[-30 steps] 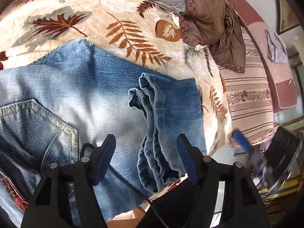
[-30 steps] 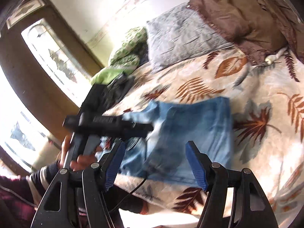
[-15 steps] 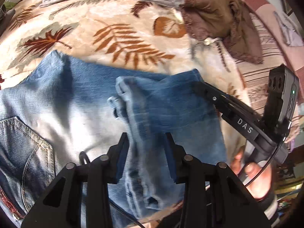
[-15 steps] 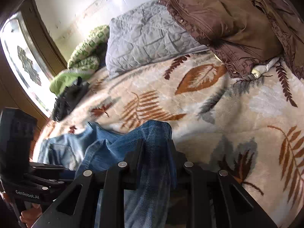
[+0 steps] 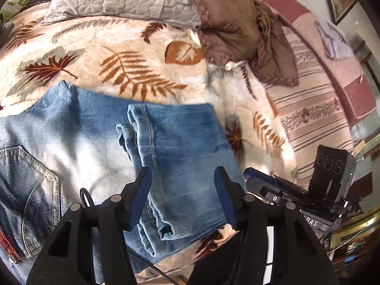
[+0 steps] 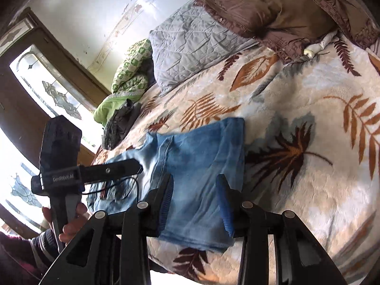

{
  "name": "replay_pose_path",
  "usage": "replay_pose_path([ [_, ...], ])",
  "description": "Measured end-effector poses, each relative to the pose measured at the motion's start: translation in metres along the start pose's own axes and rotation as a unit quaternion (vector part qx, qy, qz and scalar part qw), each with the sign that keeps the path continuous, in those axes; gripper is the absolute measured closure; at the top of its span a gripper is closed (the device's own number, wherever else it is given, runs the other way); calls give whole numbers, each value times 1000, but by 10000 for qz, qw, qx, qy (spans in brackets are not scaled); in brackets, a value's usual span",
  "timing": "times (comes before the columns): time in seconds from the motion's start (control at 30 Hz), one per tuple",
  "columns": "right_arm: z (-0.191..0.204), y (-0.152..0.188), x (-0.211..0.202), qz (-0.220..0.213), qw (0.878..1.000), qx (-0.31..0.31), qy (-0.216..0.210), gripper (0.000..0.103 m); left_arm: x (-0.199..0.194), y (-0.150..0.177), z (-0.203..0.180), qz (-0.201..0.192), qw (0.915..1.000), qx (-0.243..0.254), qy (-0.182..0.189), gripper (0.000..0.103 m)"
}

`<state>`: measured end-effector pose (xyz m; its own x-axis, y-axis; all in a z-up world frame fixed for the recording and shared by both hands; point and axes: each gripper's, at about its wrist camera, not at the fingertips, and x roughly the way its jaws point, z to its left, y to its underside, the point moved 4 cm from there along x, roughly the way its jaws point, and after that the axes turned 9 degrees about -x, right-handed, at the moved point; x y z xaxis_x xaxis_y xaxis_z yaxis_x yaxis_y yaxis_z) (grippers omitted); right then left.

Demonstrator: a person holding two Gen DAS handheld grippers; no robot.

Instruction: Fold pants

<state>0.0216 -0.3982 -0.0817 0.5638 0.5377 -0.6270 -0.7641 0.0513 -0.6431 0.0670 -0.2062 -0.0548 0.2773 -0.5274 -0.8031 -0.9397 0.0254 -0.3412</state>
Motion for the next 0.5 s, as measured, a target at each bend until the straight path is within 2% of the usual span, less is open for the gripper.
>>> replay_pose_path([
  [0.07,-7,20,22,509,9975,-91,487,69,26,12,8,271,9986,88,-446,53],
  [0.13,-7,24,20,315,9980,-138,521,71,25,19,0,-78,9957,565,-733,53],
  [0.2,-8,20,14,242,9989,53,398,69,24,26,-8,-49,9903,941,-1016,53],
  [0.27,-11,10,4,22,9995,278,174,66,15,26,-13,-93,9912,991,-867,53],
  [0.37,-16,-14,-9,-352,9981,265,421,66,2,9,-13,-329,9943,764,-663,51],
  [0.43,-20,-26,-6,-469,9974,408,374,66,4,-2,-7,-369,9950,523,-761,48],
  [0.5,-20,-29,5,-497,9968,590,187,67,17,-5,2,-179,9950,333,-920,48],
])
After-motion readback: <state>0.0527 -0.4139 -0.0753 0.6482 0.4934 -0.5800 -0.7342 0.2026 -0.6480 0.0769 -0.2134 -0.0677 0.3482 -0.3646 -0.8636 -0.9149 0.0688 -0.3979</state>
